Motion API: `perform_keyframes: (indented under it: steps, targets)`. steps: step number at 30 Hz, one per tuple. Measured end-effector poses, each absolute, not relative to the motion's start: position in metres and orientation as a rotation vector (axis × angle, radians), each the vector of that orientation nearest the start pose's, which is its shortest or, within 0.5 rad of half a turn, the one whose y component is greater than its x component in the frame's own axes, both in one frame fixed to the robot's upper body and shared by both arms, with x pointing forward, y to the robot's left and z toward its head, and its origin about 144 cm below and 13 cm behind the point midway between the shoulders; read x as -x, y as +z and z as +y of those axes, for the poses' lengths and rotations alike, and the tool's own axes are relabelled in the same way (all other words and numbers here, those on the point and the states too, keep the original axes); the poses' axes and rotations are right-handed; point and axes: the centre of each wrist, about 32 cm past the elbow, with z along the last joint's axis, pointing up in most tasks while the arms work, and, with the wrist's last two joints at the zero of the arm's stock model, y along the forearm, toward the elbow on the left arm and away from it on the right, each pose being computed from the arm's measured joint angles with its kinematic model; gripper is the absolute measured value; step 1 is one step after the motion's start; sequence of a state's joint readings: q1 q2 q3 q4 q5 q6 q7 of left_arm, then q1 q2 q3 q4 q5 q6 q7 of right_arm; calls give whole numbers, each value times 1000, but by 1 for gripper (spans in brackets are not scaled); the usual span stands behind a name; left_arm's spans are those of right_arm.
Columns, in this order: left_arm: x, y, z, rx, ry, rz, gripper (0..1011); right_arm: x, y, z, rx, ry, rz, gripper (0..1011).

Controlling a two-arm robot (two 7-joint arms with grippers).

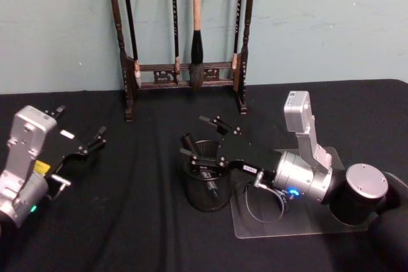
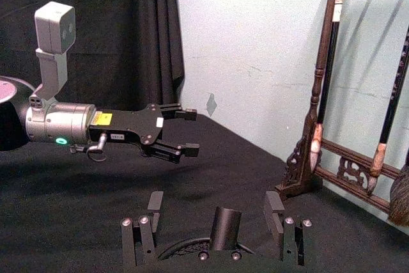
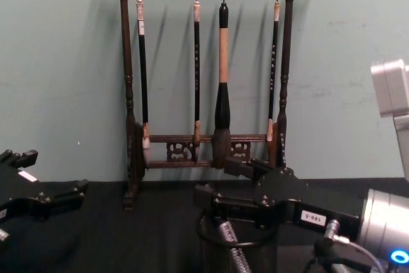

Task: Pick up the water-based marker from the table and place it into the pen holder.

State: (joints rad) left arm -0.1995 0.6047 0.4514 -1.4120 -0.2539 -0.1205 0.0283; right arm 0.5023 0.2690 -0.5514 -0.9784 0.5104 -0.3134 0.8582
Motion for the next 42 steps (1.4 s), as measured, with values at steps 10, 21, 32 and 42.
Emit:
perform_keyframes:
  steps: [10,21,32,42]
  targets:
    - [-489,1140,310,-305,1248,-285,1009,-571,1120,-218,-62,-439,-56,1000]
    - [-489,1140,310,-304,1248,-285,1009,-566,1135,-228,-66,-507,-78,1000]
    - [-489,1140,310,-305,1248,-285,1009,-549,1140,-251,-51,-612,-82,1000]
    - [-489,1140,310,-304,1248,-285,1009,-525,1129,-272,15,-743,-16,1000]
